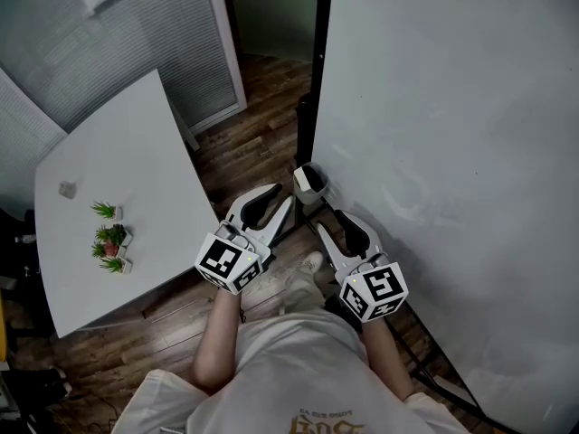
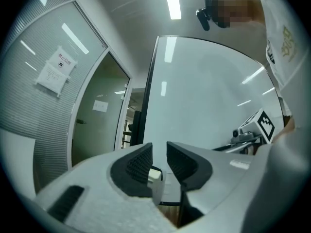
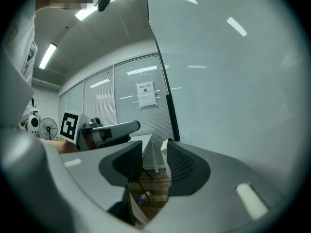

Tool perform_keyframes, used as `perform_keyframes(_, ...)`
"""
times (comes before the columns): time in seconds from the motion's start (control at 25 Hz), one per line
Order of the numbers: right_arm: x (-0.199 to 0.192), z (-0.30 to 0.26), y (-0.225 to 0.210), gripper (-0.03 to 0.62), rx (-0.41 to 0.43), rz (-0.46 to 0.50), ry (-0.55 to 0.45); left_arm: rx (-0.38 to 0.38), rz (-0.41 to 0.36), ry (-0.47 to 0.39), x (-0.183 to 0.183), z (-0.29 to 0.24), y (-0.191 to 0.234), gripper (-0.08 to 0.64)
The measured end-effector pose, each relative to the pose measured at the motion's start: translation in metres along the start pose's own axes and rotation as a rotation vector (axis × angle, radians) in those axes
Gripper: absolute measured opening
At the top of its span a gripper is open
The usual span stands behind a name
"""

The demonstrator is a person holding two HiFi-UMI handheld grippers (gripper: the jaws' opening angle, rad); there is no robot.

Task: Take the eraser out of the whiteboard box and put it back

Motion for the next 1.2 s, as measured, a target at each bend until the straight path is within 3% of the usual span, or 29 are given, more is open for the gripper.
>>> perform_keyframes(0.16,0.0,0.005,0.005,0.104,0.003,0.002,-0.01,0.053,0.026,-0.02,0.002,0.012,-0.005,0.014)
perform_keyframes(0.32,0.002,0.01,0.007,0.012,0.007,0.005,-0.024,0.083,0.044,0.061,-0.004,0.018,-0.006,0.003)
perform_keyframes(0.52,-0.001,0.015,0.006,0.011,0.031,0.026,0.014,0.089,0.015,0.076,-0.003,0.022,-0.013,0.003)
perform_keyframes(1.2,0.006,0.031,-0.004,0.011,-0.024,0.033,-0.008,0.092,-0.01,0.089,-0.006,0.013,-0.026,0.003)
Point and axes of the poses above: the fingertips, and each gripper's own axes: z backward along the fingers, y to its left, x out of its top, the point moved 7 cm from there along z, backward along the fingers, and after that the axes turned 7 degrees about -y, right-handed, at the moved point
